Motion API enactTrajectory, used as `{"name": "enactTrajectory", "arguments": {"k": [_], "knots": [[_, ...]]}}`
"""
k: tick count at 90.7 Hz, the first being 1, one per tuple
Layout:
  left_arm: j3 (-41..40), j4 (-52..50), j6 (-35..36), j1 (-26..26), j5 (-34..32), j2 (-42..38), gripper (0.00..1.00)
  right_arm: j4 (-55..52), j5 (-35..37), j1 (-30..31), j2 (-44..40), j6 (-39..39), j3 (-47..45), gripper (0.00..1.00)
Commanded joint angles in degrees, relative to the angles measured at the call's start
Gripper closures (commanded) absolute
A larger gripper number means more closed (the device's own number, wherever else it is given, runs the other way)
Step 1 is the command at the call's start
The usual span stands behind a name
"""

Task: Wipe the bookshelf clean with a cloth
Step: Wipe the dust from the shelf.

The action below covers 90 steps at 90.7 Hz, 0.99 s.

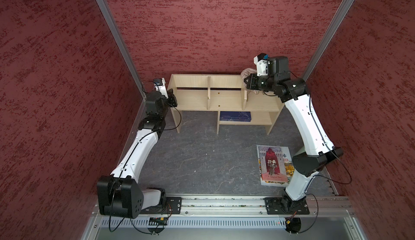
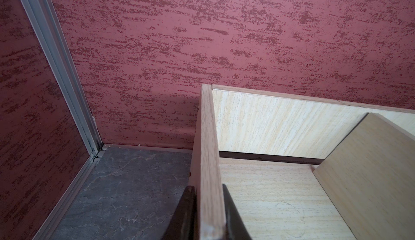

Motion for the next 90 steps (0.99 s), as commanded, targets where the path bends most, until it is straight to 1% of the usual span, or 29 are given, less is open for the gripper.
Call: {"name": "enactTrajectory", "arguments": {"k": [1, 8, 15, 19, 24, 31, 39, 51, 59, 72, 90], "knots": [[0.4, -2.9, -5.0, -2.5, 7.5, 0.7, 1.0, -3.2, 8.3, 0.2, 5.2, -0.8, 11.5, 1.0], [0.3, -2.9, -4.9, -2.5, 7.4, 0.5, 1.0, -5.8, 14.2, -0.9, 8.9, 0.1, 16.5, 1.0], [0.2, -2.7, -4.7, -2.5, 7.2, 0.5, 1.0, -6.4, 18.0, -4.2, 9.0, 2.5, 15.4, 1.0], [0.2, -2.7, -4.8, -2.3, 7.2, 0.6, 1.0, -6.7, 19.0, -6.4, 8.1, 4.2, 13.4, 1.0], [0.2, -2.7, -4.9, -2.2, 7.2, 0.7, 1.0, -6.2, 18.7, -9.2, 5.9, 5.7, 9.4, 1.0], [0.2, -2.6, -5.0, -2.2, 7.3, 0.7, 1.0, -3.5, 19.1, -12.0, 1.3, 5.4, 2.1, 1.0], [0.1, -2.6, -5.0, -2.1, 7.4, 0.6, 1.0, -2.0, 20.5, -13.6, -3.8, 3.6, -2.9, 1.0], [0.0, -2.6, -5.2, -2.3, 7.3, 0.4, 1.0, -3.8, 23.7, -15.2, -8.2, 1.1, -7.3, 1.0], [0.0, -2.7, -5.1, -2.2, 7.1, 0.3, 1.0, -3.5, 25.1, -15.3, -11.8, -0.7, -13.0, 1.0], [0.1, -2.7, -5.2, -2.2, 7.3, 0.5, 1.0, -0.3, 23.7, -15.2, -18.6, -0.7, -23.8, 1.0], [0.1, -2.6, -5.9, -2.3, 7.8, 0.6, 1.0, 2.3, 18.3, -13.8, -25.8, 2.1, -33.3, 1.0]]}}
